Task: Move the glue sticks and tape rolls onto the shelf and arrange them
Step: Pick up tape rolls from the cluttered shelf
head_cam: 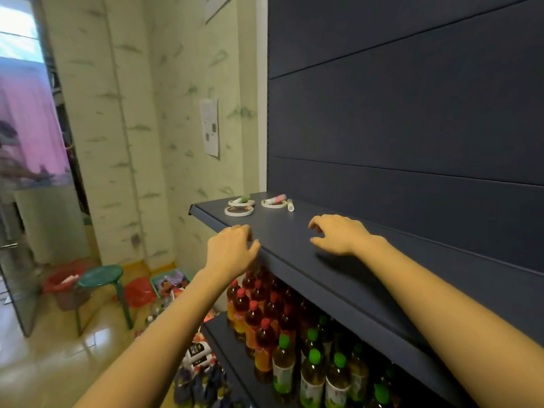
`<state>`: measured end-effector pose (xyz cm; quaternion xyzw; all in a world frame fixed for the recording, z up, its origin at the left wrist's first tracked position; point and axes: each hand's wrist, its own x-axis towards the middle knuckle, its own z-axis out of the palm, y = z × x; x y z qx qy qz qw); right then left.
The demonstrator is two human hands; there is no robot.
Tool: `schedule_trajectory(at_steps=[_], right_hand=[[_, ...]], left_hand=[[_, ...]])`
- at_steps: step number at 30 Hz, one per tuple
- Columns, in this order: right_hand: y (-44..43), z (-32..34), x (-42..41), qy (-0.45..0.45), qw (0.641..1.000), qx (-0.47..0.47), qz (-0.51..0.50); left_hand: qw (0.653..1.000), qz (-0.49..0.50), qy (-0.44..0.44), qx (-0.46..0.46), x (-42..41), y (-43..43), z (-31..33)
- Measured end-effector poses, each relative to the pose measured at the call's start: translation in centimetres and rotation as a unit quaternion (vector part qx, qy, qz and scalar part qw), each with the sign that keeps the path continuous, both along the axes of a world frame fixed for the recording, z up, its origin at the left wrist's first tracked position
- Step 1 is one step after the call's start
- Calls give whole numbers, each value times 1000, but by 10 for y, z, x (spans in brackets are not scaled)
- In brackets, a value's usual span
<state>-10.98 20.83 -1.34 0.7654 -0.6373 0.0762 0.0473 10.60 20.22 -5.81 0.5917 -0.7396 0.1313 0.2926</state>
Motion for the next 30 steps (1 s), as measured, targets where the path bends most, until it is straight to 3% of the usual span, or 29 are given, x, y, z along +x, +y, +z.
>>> schedule_trajectory(at_steps=[17, 23, 30], right_hand=[[-203, 3, 48, -3, 998, -6, -61], [-277, 0, 74, -85, 985, -21, -149], [-358, -9, 96, -187, 937, -31, -293]], left_hand=[[996, 44, 82, 12, 70, -204, 7], [996, -15, 75, 49, 83, -290, 15], [993, -94, 51, 60, 97, -370, 28]])
